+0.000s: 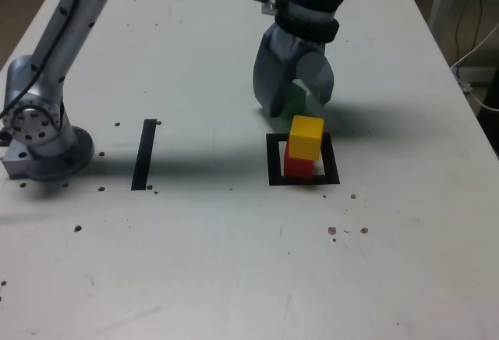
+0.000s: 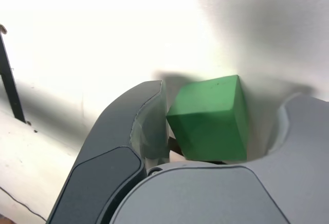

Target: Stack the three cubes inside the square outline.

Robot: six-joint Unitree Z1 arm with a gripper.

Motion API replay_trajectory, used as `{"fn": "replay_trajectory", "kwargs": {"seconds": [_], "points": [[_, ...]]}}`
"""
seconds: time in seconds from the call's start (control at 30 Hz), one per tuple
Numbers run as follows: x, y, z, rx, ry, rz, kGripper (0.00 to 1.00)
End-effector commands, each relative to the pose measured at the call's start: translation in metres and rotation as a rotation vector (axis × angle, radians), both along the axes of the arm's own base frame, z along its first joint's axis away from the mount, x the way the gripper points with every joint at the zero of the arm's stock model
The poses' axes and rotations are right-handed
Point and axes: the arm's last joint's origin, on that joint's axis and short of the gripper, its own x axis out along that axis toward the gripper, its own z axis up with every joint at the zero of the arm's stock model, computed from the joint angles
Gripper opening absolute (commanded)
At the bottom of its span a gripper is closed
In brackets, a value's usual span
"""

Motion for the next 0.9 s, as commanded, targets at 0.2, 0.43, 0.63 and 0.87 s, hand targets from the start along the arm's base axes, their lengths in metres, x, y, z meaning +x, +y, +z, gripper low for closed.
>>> {"fn": "replay_trajectory", "kwargs": {"seconds": [0.2,0.43,0.63,0.87], "points": [[0.003,0.001,-0.002,0.003,-0.008,-0.01,0.21],[0.001,0.001,0.002,0.008,-0.009,-0.016,0.21],[-0.001,-0.005,0.02,0.027,-0.032,-0.047,0.21],[0.002,-0.025,0.06,0.03,-0.103,-0.176,0.21]]}}
